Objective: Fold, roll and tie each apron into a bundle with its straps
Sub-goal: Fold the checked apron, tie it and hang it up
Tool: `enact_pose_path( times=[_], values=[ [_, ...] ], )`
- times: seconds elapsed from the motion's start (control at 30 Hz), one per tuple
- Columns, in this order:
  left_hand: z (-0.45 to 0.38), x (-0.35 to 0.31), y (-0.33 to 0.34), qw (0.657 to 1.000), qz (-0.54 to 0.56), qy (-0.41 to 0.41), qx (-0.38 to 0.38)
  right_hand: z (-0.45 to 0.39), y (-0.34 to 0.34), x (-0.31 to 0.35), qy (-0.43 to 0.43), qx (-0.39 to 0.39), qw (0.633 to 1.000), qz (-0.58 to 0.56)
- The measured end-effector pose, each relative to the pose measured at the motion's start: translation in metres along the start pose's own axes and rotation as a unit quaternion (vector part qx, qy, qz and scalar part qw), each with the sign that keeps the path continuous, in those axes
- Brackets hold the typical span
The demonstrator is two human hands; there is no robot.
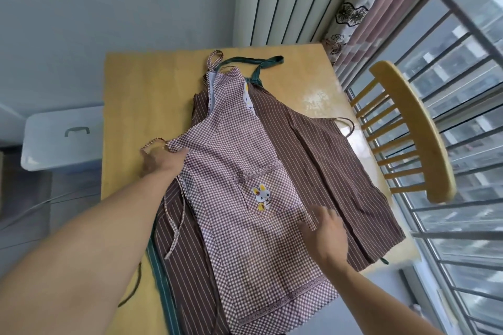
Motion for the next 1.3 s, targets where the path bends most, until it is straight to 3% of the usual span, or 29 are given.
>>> enact_pose_path(
  times=[0.07,0.23,0.43,0.6,0.8,0.97,1.07,1.17,1.3],
  values=[
    [0.013,0.003,0.007,0.996,0.013,-0.025,0.084,0.004,-0.005,-0.024,0.078,0.003,0.997,0.015],
    [0.032,0.003,0.025,0.967,0.061,-0.012,0.247,0.021,-0.001,-0.073,0.215,0.132,0.968,-0.010],
    [0.037,0.012,0.031,0.971,0.121,-0.015,0.206,0.043,0.000,-0.087,0.214,0.204,0.948,-0.120],
    [0.044,0.016,0.027,0.976,0.137,0.005,0.171,0.060,-0.004,-0.104,0.229,0.191,0.941,-0.158],
    [0.075,0.026,0.024,0.968,0.060,0.027,0.243,0.086,-0.003,-0.117,0.281,0.178,0.881,-0.336],
    [0.096,0.035,0.025,0.939,-0.012,0.045,0.339,0.094,0.004,-0.120,0.311,0.167,0.841,-0.410],
    [0.102,0.036,0.022,0.945,-0.051,0.081,0.313,0.090,0.005,-0.120,0.312,0.137,0.861,-0.379],
    [0.105,0.033,0.021,0.951,-0.052,0.111,0.285,0.089,0.003,-0.120,0.299,0.107,0.913,-0.257],
    [0.113,0.018,0.014,0.950,-0.024,0.167,0.263,0.092,-0.009,-0.083,0.167,-0.007,0.986,-0.026]
  ],
)
Point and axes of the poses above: each hand's wrist, its own z-axis away from the middle knuckle, its own y-axis out of the palm, x = y × z, the point moved 3 cm from there along -z, towards the middle knuckle, and after that the axes turned 9 degrees about -z, right-handed, at the moved point
